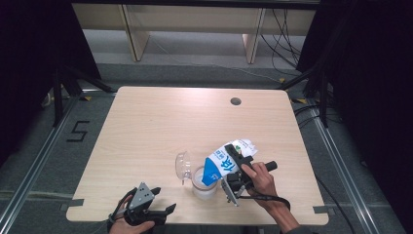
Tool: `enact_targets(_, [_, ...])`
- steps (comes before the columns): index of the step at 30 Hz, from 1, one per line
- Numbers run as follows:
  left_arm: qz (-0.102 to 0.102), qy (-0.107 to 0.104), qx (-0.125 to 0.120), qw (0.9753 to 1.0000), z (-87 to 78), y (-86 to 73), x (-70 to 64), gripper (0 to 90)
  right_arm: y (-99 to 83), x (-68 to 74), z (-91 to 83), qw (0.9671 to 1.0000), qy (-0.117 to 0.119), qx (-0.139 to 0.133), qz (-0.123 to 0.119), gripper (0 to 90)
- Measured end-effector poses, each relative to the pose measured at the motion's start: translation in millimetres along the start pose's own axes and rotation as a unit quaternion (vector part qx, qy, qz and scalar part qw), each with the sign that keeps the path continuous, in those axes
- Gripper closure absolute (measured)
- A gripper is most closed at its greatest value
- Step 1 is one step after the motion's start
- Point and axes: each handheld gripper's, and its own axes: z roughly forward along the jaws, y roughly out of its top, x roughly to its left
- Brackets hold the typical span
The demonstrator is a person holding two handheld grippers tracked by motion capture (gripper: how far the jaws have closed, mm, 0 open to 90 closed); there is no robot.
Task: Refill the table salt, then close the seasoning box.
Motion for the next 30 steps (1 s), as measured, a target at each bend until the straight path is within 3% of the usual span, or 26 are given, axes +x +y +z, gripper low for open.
enact_targets(1, [0.001, 0.003, 0.003, 1.0000, -0.3, 0.2, -0.3, 22.1, 0.5, -5.1, 1.2, 0.9996, -0.004, -0.015, -0.024, 79.6])
enact_targets(3, [-0.003, -0.001, -0.004, 1.0000, 1.0, -0.2, -0.9, 22.1, -0.8, -3.3, 0.6, 0.9999, 0.000, -0.013, 0.011, 79.5])
enact_targets(10, [0.001, 0.004, 0.004, 1.0000, -0.5, 0.3, -0.3, 22.1, -6.0, -6.0, -1.8, 0.9989, 0.009, -0.008, 0.045, 79.6])
enact_targets(13, [-0.005, 0.000, -0.004, 1.0000, 0.8, -0.1, -1.1, 22.1, -9.4, -7.9, -2.2, 0.9976, 0.015, -0.010, 0.067, 79.6])
enact_targets(14, [-0.001, -0.001, -0.002, 1.0000, 0.2, -0.1, -0.8, 22.1, -10.4, -8.0, -2.6, 0.9964, 0.018, -0.008, 0.083, 79.6])
enact_targets(15, [0.008, 0.001, 0.002, 1.0000, -0.5, 0.2, 0.7, 22.1, -12.0, -10.9, -2.1, 0.9968, 0.017, -0.014, 0.077, 79.7])
enact_targets(17, [0.000, 0.000, -0.001, 1.0000, -0.2, -0.3, -0.1, 22.1, -14.0, -10.3, -2.9, 0.9930, 0.023, -0.010, 0.115, 79.7])
enact_targets(19, [0.011, 0.004, 0.004, 0.9999, -1.3, 0.0, 1.1, 22.1, -17.6, -13.2, -2.9, 0.9904, 0.023, -0.014, 0.136, 79.7])
enact_targets(20, [-0.008, 0.005, 0.003, 1.0000, -1.2, -0.5, -1.3, 22.1, -19.7, -14.7, -3.5, 0.9885, 0.028, -0.010, 0.148, 79.7])
enact_targets(25, [-0.003, 0.001, -0.001, 1.0000, -0.4, -0.6, -0.3, 22.1, -34.4, -19.2, -5.9, 0.9771, 0.043, -0.006, 0.208, 79.8])
enact_targets(27, [-0.004, 0.004, 0.001, 1.0000, -0.9, -0.3, -0.9, 22.1, -40.7, -20.2, -8.1, 0.9753, 0.037, 0.003, 0.218, 80.1])
enact_targets(29, [-0.009, 0.004, -0.001, 0.9999, -0.8, -0.6, -1.7, 22.1, -44.0, -22.2, -8.9, 0.9762, 0.039, 0.002, 0.213, 80.1])
enact_targets(30, [-0.011, 0.004, -0.002, 0.9999, -0.8, -0.9, -1.6, 22.1, -49.2, -21.0, -12.8, 0.9653, 0.051, 0.009, 0.256, 80.1])
